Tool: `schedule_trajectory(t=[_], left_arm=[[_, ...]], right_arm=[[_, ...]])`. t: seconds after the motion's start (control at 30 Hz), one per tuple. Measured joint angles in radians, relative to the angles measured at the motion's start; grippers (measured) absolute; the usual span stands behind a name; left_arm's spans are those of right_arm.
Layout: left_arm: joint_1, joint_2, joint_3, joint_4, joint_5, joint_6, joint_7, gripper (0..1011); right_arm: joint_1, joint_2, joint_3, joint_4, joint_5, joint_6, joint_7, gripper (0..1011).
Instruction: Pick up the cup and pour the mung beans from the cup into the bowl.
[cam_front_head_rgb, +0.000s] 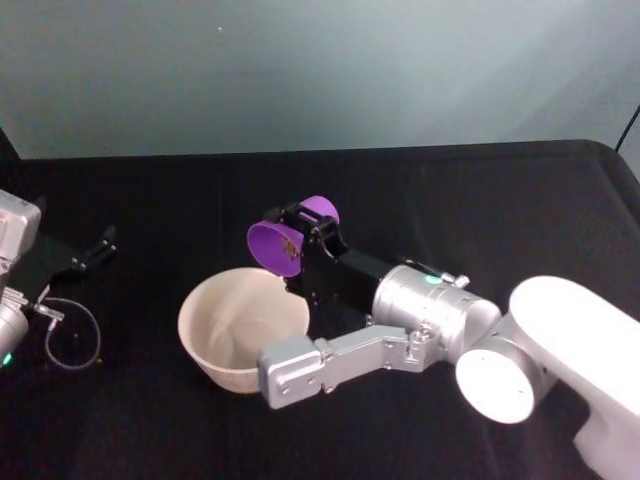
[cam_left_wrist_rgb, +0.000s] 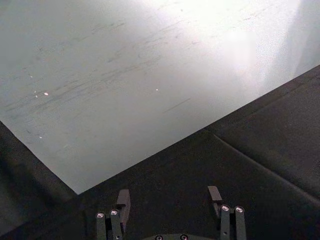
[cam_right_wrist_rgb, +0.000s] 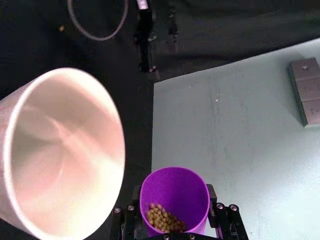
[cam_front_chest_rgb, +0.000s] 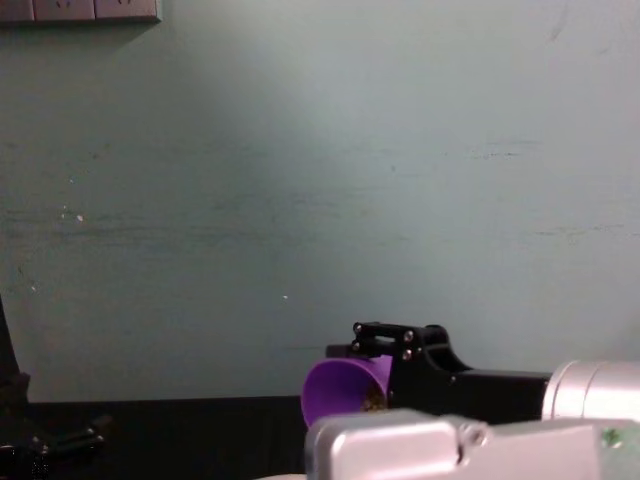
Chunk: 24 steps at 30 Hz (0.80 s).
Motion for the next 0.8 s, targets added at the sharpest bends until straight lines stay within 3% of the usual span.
schedule_trajectory(t=[0.13,0.3,0.47,0.8], left_arm=[[0.0,0.0,0.0,0.0,0.0,0.0,0.0,1011],[0.0,0.0,0.0,0.0,0.0,0.0,0.0,1011],[0.0,0.0,0.0,0.0,0.0,0.0,0.0,1011],[0.0,0.0,0.0,0.0,0.0,0.0,0.0,1012]], right_arm=[[0.011,-0.008,-0.028,0.008,-0.084,0.021,0.003,728],[0.016,-0.011,-0.046,0.012,-0.136,0.032,0.002,728],[0.027,-0.012,-0.076,0.018,-0.219,0.043,-0.014,728],[0.034,-0.004,-0.113,0.008,-0.322,0.056,-0.055,728]])
